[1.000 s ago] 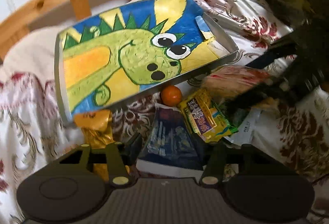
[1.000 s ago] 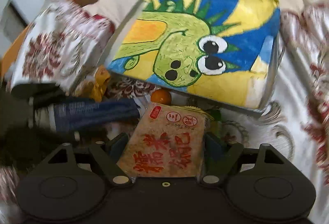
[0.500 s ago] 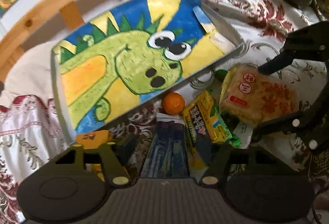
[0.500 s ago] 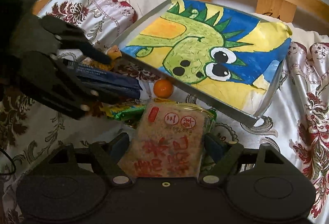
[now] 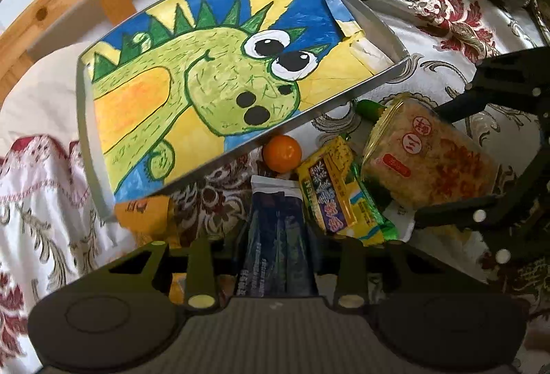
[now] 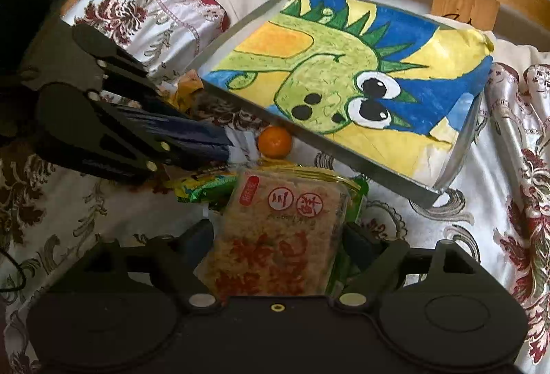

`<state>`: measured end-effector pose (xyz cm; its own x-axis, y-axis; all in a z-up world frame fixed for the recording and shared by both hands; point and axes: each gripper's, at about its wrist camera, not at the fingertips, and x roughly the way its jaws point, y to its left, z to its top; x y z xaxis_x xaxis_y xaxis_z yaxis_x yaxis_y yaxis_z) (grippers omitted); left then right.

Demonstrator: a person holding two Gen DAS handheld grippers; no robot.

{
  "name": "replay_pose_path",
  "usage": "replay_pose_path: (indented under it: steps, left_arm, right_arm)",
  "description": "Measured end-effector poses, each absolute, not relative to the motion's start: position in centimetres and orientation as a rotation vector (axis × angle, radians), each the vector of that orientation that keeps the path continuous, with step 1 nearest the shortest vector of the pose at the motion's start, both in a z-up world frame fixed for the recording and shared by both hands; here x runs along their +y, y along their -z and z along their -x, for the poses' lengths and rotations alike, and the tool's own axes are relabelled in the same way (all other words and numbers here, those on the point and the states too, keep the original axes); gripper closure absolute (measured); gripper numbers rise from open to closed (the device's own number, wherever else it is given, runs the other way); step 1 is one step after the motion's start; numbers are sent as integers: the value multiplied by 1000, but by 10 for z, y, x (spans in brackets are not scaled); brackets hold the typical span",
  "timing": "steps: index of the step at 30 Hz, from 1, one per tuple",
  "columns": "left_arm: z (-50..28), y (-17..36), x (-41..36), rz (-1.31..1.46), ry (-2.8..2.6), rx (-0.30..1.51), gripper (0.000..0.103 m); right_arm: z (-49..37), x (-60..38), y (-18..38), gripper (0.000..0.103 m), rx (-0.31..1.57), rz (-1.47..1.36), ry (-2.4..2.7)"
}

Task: Organize snacks
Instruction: 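Carry the blue packet with left tool while right carries rice-cake bag to tray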

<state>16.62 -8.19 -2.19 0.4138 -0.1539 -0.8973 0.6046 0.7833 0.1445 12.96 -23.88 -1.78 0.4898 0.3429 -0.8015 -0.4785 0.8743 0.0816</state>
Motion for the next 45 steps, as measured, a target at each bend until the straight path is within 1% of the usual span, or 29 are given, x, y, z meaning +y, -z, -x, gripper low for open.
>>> replay_pose_path:
  steps: [3,7,13,18,31,39,45]
  left_arm:
    - [-158,16,-80,-461,475,1038,65]
    - [-148,7,-74,-393,441,1033,66]
    - [-133,-6,-71,-350,435,1024,66]
    - [-129,-10,-68,-273,438,1038,66]
    - [-119,-13,-64,-208,422,1011,66]
    - [-114,-25,-66,-226,398,913,66]
    - [-135,-35,-62,-171,349,846,66]
  right_arm:
    - [-126,-238,17,21,928,190,-486]
    - [-118,-235,16,25,905,237,-475]
    - [-106,-234,14,29,888,284,-487]
    - [-95,-231,12,30,879,318,-502]
    - [-88,-222,20,31,877,405,-532]
    - [-68,-219,12,31,750,563,-563]
    - [-83,-231,-11,31,667,517,-522]
